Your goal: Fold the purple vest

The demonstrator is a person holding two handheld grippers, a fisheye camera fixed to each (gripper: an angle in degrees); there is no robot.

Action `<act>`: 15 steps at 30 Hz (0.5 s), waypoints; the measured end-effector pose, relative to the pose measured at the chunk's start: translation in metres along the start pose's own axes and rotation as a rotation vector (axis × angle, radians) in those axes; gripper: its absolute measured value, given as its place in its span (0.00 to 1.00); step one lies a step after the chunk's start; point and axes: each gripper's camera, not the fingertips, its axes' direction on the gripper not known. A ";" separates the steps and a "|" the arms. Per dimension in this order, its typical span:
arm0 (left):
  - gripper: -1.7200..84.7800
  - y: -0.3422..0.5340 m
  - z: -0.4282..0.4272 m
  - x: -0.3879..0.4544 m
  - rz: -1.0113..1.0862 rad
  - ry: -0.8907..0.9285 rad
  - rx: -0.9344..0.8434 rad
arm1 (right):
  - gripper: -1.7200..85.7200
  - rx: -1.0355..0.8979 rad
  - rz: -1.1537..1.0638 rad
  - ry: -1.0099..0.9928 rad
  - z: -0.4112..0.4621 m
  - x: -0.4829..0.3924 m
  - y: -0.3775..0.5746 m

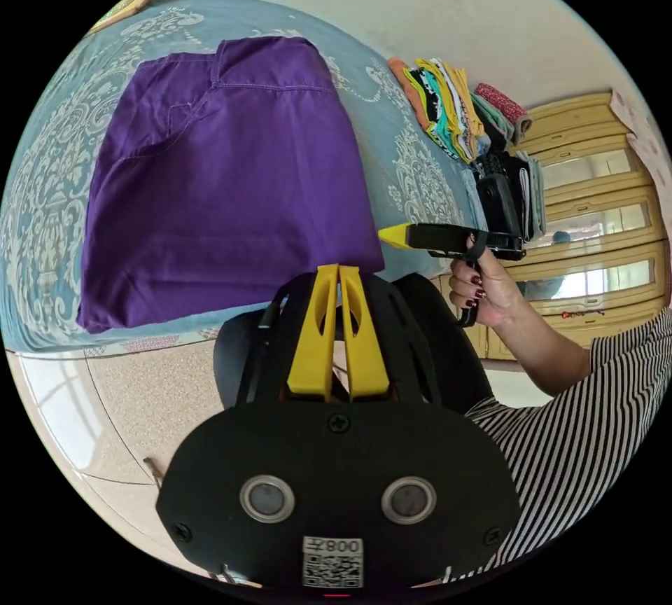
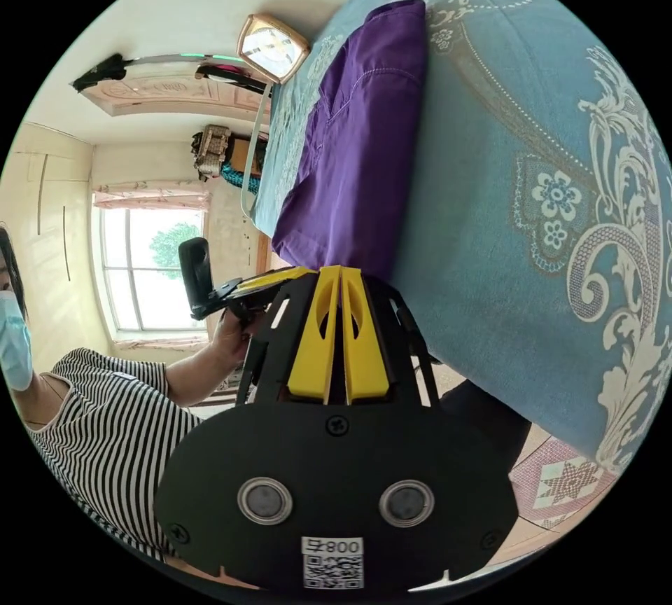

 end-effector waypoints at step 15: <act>0.02 0.000 -0.002 -0.009 -0.005 0.025 -0.037 | 0.13 0.002 0.181 -0.215 0.006 0.035 0.028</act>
